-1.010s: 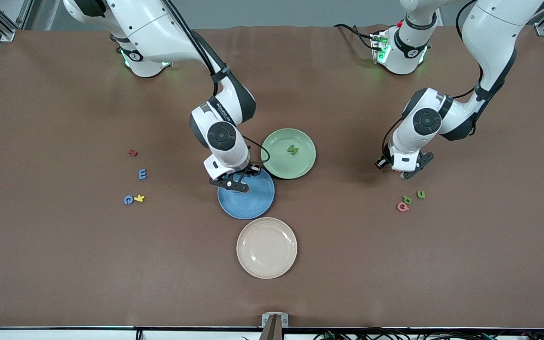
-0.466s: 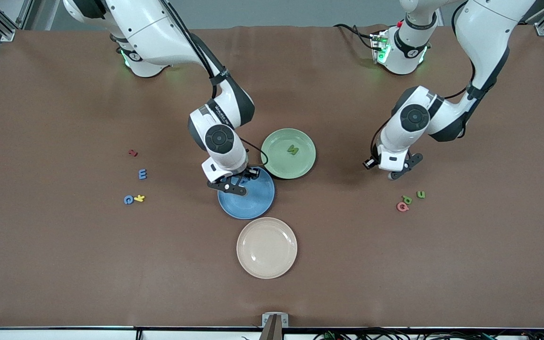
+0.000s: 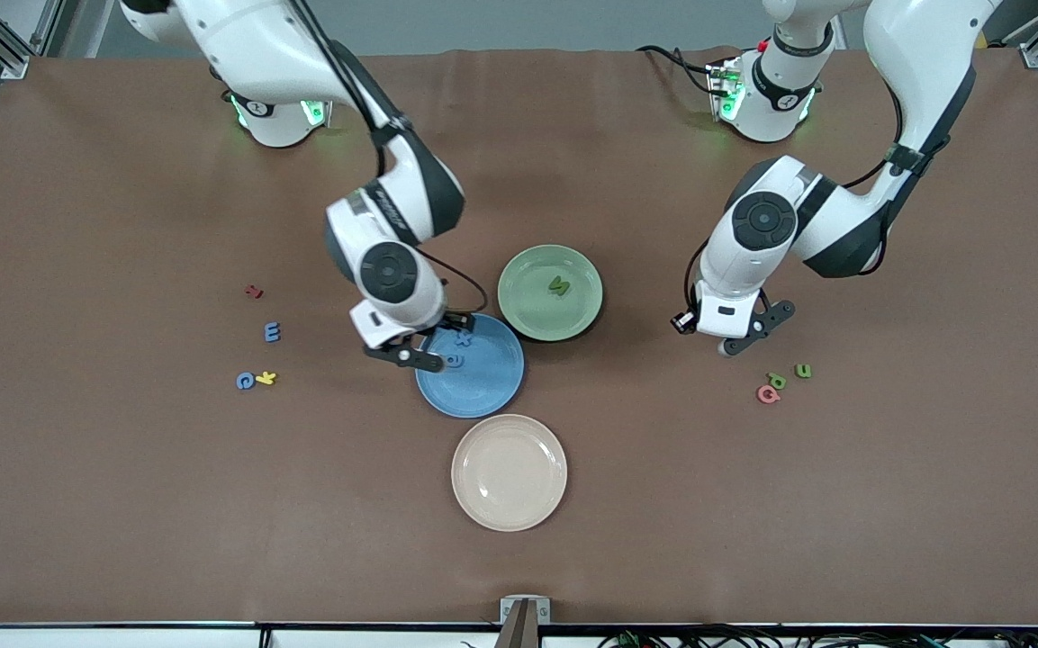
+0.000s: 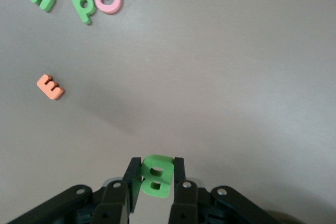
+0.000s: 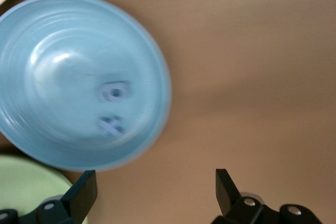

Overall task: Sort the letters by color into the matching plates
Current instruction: 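Drop the blue X on the blue plate while the left gripper carries B, then drop the green B on the green plate while the right gripper reaches letters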

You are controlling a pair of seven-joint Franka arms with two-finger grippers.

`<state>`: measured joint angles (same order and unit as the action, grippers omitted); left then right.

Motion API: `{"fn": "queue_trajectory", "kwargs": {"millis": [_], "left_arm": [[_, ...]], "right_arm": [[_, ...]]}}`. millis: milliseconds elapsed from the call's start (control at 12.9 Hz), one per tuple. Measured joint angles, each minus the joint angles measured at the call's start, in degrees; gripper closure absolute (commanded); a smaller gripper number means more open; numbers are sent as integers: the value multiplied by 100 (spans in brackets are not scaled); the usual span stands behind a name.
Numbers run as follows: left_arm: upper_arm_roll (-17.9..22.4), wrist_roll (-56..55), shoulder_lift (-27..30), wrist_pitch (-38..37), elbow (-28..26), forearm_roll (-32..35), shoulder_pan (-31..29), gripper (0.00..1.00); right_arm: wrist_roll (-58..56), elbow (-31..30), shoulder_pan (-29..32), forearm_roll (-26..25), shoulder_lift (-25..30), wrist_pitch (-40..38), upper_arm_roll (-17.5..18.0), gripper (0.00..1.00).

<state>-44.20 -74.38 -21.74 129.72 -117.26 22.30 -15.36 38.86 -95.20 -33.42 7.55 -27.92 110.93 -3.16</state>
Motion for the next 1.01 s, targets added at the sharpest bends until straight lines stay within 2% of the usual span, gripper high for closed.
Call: {"fn": "queue_trajectory", "kwargs": {"millis": [155, 388, 622, 855, 1010], "left_arm": [[-8, -19, -22, -62, 208, -188, 338, 100], [-10, -375, -245, -73, 395, -212, 937, 100], [6, -749, -672, -72, 615, -110, 1388, 100], [15, -975, -1094, -59, 782, 137, 1572, 99], [22, -1131, -1324, -19, 868, 269, 1722, 94]], "right_arm": [[-901, -408, 545, -50, 708, -422, -25, 0], [-2153, -1314, 1432, -542, 1486, -414, -38, 0], [-3059, -1817, 1941, -668, 1595, -85, -37, 0], [-3752, -2519, 2071, -735, 1565, 970, -31, 0], [-4180, -2842, 2150, -757, 1551, 1550, -32, 0]]}}
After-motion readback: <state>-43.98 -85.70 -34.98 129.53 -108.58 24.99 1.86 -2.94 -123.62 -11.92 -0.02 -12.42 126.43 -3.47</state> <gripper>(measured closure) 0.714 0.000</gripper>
